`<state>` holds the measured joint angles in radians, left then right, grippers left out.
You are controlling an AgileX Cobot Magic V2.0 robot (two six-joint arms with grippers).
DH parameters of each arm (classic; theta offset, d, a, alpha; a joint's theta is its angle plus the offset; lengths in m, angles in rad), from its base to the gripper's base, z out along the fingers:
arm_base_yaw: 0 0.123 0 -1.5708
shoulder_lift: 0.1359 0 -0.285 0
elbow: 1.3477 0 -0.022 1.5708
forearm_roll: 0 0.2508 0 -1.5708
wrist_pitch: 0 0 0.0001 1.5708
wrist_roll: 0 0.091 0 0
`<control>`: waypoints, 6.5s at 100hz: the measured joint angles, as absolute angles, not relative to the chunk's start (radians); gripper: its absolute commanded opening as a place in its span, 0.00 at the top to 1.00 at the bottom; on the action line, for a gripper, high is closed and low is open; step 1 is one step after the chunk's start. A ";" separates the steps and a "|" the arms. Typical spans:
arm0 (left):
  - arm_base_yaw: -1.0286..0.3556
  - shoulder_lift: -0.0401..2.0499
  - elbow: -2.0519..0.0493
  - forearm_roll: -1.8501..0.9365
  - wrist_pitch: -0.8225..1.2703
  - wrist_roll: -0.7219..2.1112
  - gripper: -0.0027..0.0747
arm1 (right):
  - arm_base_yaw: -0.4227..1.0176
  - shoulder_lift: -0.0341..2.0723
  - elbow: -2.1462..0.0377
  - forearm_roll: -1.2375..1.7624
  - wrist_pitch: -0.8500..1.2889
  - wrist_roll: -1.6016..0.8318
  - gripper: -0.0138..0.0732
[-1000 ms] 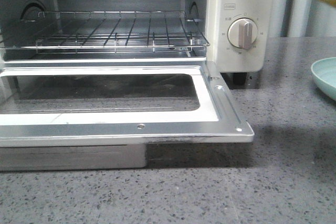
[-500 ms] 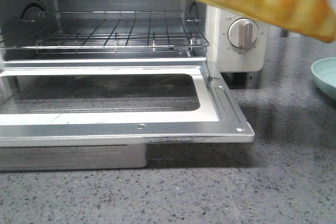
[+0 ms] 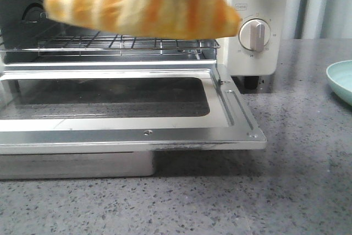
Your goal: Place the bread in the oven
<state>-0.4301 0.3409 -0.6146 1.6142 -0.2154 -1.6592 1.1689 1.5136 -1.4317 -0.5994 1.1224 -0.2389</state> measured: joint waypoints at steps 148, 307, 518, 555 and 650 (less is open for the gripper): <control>-0.430 0.341 -0.615 1.614 -0.237 -1.659 0.99 | 1.055 1.662 -1.552 -0.801 1.022 -0.159 0.43; -0.408 -0.004 -0.117 1.598 0.114 -1.423 0.99 | 1.270 1.116 -1.554 -0.805 1.259 -0.111 0.93; -0.408 -0.004 -0.117 1.598 0.039 -1.423 0.99 | 0.334 0.501 -0.714 -0.175 0.978 0.254 0.93; -0.408 -0.004 -0.117 1.598 0.039 -1.423 0.99 | 0.063 0.329 -0.409 -0.154 0.635 0.248 0.93; -0.408 -0.004 -0.117 1.598 0.039 -1.423 0.99 | -0.125 -0.010 0.010 -0.136 0.162 0.047 0.93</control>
<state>-0.4082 -0.0040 -0.1169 1.5978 0.0388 -1.4231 -0.1249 -0.0097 0.0104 -0.1358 0.1618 0.0469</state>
